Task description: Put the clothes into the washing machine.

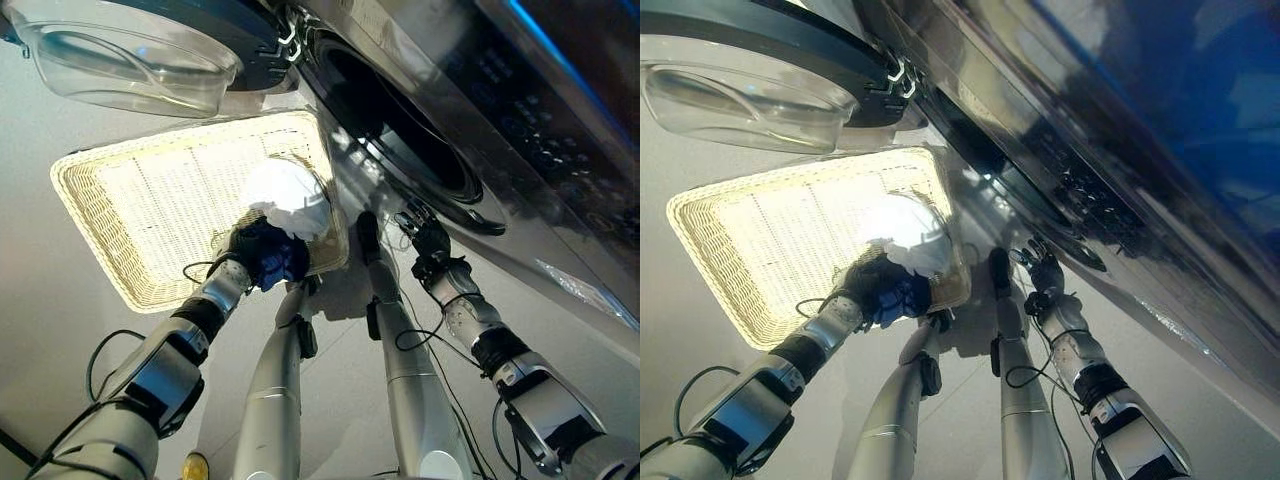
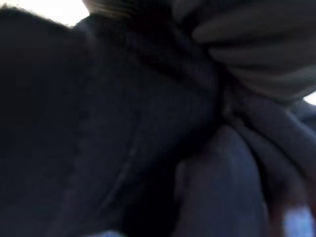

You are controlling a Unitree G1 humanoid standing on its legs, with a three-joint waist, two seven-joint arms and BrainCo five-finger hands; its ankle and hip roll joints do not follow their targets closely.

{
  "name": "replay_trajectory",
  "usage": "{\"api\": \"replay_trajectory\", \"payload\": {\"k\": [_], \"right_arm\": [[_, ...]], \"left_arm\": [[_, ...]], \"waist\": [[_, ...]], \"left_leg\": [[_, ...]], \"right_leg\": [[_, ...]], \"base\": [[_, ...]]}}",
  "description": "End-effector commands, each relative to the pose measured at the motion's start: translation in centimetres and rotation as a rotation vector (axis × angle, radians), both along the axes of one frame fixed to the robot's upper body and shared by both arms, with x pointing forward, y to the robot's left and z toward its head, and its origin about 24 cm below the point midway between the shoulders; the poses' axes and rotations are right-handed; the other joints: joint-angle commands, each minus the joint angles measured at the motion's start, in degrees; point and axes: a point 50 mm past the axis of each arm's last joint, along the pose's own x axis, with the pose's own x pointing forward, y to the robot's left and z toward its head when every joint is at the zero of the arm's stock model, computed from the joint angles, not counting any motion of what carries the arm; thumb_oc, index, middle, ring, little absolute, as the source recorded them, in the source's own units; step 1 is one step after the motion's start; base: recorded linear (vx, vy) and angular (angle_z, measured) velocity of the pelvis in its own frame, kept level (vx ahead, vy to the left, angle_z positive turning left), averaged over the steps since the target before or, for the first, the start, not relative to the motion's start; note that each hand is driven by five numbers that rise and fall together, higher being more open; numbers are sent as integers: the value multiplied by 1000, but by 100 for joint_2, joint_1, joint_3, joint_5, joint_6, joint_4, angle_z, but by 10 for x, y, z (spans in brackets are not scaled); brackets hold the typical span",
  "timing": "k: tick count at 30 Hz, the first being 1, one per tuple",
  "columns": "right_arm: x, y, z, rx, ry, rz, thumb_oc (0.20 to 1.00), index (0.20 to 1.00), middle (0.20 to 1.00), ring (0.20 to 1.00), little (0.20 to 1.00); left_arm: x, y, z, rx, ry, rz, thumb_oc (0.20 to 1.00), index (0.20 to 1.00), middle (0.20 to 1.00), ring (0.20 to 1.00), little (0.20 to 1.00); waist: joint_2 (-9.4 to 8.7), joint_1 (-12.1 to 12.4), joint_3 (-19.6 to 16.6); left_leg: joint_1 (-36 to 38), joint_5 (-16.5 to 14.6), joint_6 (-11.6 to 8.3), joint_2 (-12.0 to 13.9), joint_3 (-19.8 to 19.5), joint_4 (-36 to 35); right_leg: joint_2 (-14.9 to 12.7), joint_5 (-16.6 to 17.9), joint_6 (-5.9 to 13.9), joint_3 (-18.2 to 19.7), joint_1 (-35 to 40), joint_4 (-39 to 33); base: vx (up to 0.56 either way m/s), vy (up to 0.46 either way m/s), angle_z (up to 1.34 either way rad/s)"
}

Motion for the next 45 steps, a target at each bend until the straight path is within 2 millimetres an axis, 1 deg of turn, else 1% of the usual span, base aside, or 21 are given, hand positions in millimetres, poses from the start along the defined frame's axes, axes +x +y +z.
{"api": "replay_trajectory", "payload": {"k": [1, 3, 7, 10, 14, 15, 18, 21, 23, 24, 26, 29, 30, 31, 34, 36, 37, 40, 41, 44, 45], "right_arm": [[-8, 8, 2, 37, -49, 20, 1000, 1000, 1000, 1000, 1000], [-10, 10, 2, 45, -53, 27, 1000, 1000, 1000, 1000, 1000], [-14, 16, 1, 11, -66, 71, 1000, 1000, 1000, 1000, 1000], [-18, 27, 5, -97, -93, 125, 1000, 1000, 1000, 1000, 1000], [-20, 36, 10, -191, -124, 166, 1000, 1000, 1000, 1000, 1000], [-19, 36, 11, -192, -129, 166, 1000, 1000, 1000, 1000, 1000], [-20, 46, 15, -334, -160, 234, 1000, 1000, 1000, 1000, 1000], [-21, 50, 20, -395, -192, 258, 1000, 1000, 1000, 1000, 1000], [-23, 57, 25, -482, -239, 289, 1000, 1000, 1000, 1000, 1000], [-23, 58, 27, -490, -251, 288, 1000, 1000, 1000, 1000, 1000], [-26, 65, 35, -614, -331, 313, 1000, 1000, 1000, 1000, 1000], [-27, 73, 51, -760, -445, 324, 1000, 1000, 1000, 1000, 1000], [-28, 75, 53, -801, -469, 329, 1000, 1000, 1000, 1000, 1000], [-27, 77, 57, -823, -490, 331, 1000, 1000, 1000, 1000, 1000], [-25, 84, 67, -921, -538, 370, 1000, 1000, 1000, 1000, 1000], [-24, 85, 71, -944, -541, 403, 1000, 1000, 1000, 1000, 1000], [-24, 87, 70, -948, -530, 444, 1000, 1000, 1000, 1000, 1000], [-24, 90, 71, -939, -522, 480, 1000, 1000, 1000, 1000, 1000], [-25, 94, 69, -908, -505, 514, 1000, 1000, 1000, 1000, 1000], [-25, 100, 67, -847, -481, 544, 1000, 1000, 1000, 1000, 1000], [-26, 104, 66, -803, -465, 563, 1000, 1000, 1000, 1000, 1000]], "left_arm": [[2, 14, 29, -19, -213, 71, 200, 200, 200, 200, 200], [-1, 18, 37, -20, -291, 98, 200, 200, 200, 200, 200], [-6, 23, 45, -43, -370, 128, 200, 200, 200, 200, 200], [-14, 30, 51, -63, -425, 137, 200, 200, 200, 200, 200], [-22, 33, 52, -77, -454, 139, 200, 200, 200, 200, 200], [-22, 33, 54, -78, -459, 140, 200, 200, 200, 200, 200], [-34, 41, 48, -91, -465, 132, 200, 200, 200, 200, 200], [-38, 42, 48, -112, -470, 112, 200, 200, 200, 200, 200], [-43, 36, 47, -190, -464, 34, 200, 200, 200, 200, 200], [-43, 35, 49, -203, -468, 25, 200, 200, 200, 200, 200], [-49, 26, 46, -317, -450, -62, 200, 200, 200, 200, 200], [-54, 15, 49, -462, -448, -187, 200, 200, 200, 200, 200], [-55, 12, 49, -490, -436, -229, 200, 200, 200, 200, 200], [-55, 8, 52, -514, -434, -268, 200, 200, 200, 200, 200], [-57, -10, 64, -636, -401, -477, 200, 200, 200, 200, 200], [-58, -20, 72, -699, -387, -581, 200, 200, 200, 200, 200], [-59, -29, 77, -743, -368, -682, 200, 200, 200, 200, 200], [-60, -39, 85, -773, -362, -762, 200, 200, 200, 200, 200], [-62, -48, 90, -806, -349, -834, 200, 200, 200, 200, 200], [-62, -59, 94, -827, -320, -908, 200, 200, 200, 200, 200], [-62, -67, 96, -841, -299, -948, 200, 200, 200, 200, 200]], "waist": [[-48, 274, -131], [-54, 331, -131], [-51, 426, -131], [-40, 581, -131], [-48, 730, -131], [-47, 728, -131], [-11, 939, -131], [1, 1013, -131], [14, 1102, -131], [16, 1112, -131], [27, 1174, -131], [54, 1246, -131], [67, 1264, -131], [75, 1277, -131], [120, 1323, -131], [133, 1335, -131], [141, 1335, -131], [138, 1334, -131], [128, 1325, -131], [111, 1293, -131], [94, 1261, -131]], "left_leg": [[94, 379, -419, -53, -314, -306], [179, 358, -410, -56, -373, -307], [283, 350, -398, -57, -458, -315], [441, 337, -370, -84, -587, -317], [584, 301, -348, -111, -721, -289], [539, 345, -348, -110, -721, -297], [822, 258, -320, -144, -875, -269], [909, 238, -311, -160, -931, -255], [998, 214, -303, -169, -986, -240], [962, 257, -301, -169, -989, -249], [1071, 222, -288, -183, -1035, -278], [1111, 300, -278, -173, -1060, -398], [1169, 269, -274, -177, -1065, -417], [1123, 320, -273, -177, -1067, -432], [1165, 324, -261, -189, -1073, -451], [1172, 318, -255, -206, -1073, -435], [1226, 267, -247, -226, -1077, -411], [1179, 302, -243, -229, -1070, -407], [1193, 296, -236, -235, -1065, -419], [1203, 297, -230, -244, -1042, -442], [1197, 297, -230, -243, -1015, -465]], "right_leg": [[206, -585, 384, -286, 184, 425], [195, -622, 376, -331, 269, 451], [176, -695, 368, -413, 381, 523], [157, -824, 345, -542, 558, 634], [115, -922, 347, -678, 720, 738], [116, -872, 344, -679, 682, 715], [70, -1055, 336, -818, 973, 849], [46, -1096, 335, -865, 1083, 866], [8, -1131, 347, -932, 1191, 888], [7, -1080, 345, -943, 1168, 861], [-8, -1119, 366, -987, 1284, 847], [-15, -1053, 393, -1031, 1335, 755], [-19, -1098, 403, -1036, 1381, 768], [-17, -1039, 404, -1044, 1347, 736], [-43, -1032, 422, -1071, 1377, 742], [-61, -1036, 427, -1083, 1398, 747], [-77, -1085, 439, -1085, 1448, 783], [-89, -1018, 443, -1089, 1417, 741], [-96, -991, 453, -1085, 1426, 707], [-97, -942, 461, -1069, 1425, 646], [-93, -904, 472, -1045, 1410, 597]], "base": [[-14, -33, 9], [-36, -65, 13], [-43, -65, 11], [-59, -98, 18], [-38, -86, 20], [-29, -53, 22], [-41, -64, 20], [-23, -41, 19], [-26, -53, 10], [-26, -44, 19], [-3, -50, 24], [-3, -24, 12], [-4, -9, 7], [-3, -8, 4], [-6, 4, 5], [6, -2, 7], [-2, -9, 7], [1, -3, 2], [0, 0, 0], [0, 0, 0], [0, 0, 0]]}}
